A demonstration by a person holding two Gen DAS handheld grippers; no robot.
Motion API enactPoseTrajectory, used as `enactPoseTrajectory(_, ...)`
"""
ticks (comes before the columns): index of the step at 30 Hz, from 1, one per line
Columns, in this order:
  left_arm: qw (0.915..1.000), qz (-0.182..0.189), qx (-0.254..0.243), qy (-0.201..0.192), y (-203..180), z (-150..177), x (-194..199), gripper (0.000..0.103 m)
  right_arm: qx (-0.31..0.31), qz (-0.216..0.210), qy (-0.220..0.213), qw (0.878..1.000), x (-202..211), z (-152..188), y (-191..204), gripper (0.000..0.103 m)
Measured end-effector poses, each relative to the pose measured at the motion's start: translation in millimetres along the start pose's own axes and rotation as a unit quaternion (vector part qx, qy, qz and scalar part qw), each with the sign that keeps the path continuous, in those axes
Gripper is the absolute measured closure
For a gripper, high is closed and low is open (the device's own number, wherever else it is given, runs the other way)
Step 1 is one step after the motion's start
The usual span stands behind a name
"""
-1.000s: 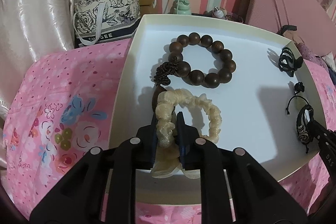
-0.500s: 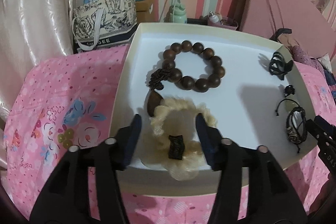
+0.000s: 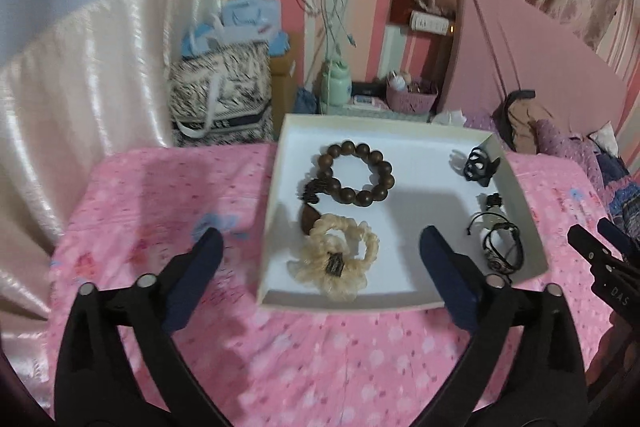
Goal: Organize jewelry
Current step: 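Move both tools back over the remaining jewelry on the bedspread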
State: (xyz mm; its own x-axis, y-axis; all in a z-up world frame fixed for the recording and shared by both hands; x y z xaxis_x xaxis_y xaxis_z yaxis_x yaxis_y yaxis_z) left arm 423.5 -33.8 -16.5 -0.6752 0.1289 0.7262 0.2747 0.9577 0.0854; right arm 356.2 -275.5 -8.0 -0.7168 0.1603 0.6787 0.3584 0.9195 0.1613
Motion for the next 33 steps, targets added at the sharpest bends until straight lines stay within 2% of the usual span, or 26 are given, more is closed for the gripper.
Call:
enactPoseTrajectory(3,0.9997,-0.02,-0.013,-0.005,8,15,34,0.003,0.009,0.009,-0.019,1.0,29,3,2,0.012)
enactPoseTrajectory(8,0.9992,-0.036,-0.02,0.001,24,59,77,0.003,0.03,0.011,-0.029,0.999,73,18,6,0.012)
enactPoseTrajectory(11,0.9984,-0.05,-0.024,0.004,33,83,94,0.003,0.043,0.018,-0.036,0.998,97,30,5,0.012)
enactPoseTrajectory(14,0.9987,-0.05,-0.01,0.009,44,106,107,0.003,0.053,0.025,-0.038,0.998,116,48,5,0.012)
enactPoseTrajectory(17,0.9988,-0.045,-0.002,0.017,50,126,107,0.003,0.055,0.024,-0.029,0.998,124,74,4,0.012)
enactPoseTrajectory(22,0.9976,-0.06,-0.004,0.034,58,162,92,0.003,0.057,0.021,0.008,0.998,112,125,6,0.012)
enactPoseTrajectory(28,0.9983,-0.029,-0.003,0.051,60,200,69,0.004,0.062,0.008,0.042,0.997,99,180,13,0.012)
enactPoseTrajectory(33,0.9987,-0.003,-0.002,0.052,60,210,61,0.015,0.069,0.006,0.056,0.996,95,200,16,0.012)
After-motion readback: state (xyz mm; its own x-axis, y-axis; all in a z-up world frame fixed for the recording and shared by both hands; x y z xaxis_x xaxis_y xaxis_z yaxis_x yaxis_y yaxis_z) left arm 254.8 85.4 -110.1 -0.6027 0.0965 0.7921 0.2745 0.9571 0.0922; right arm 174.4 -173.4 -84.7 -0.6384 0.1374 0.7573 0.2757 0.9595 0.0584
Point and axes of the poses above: each gripper's, at about its wrist camera, not at the fingertips, and x roughly against the way its jaws point, y to its left, z to its underside, the point moved 5 cm from there along -x, roughly the way its jaws point, and after that the axes turned 10 degrees about -x, right-handed, at the moved point
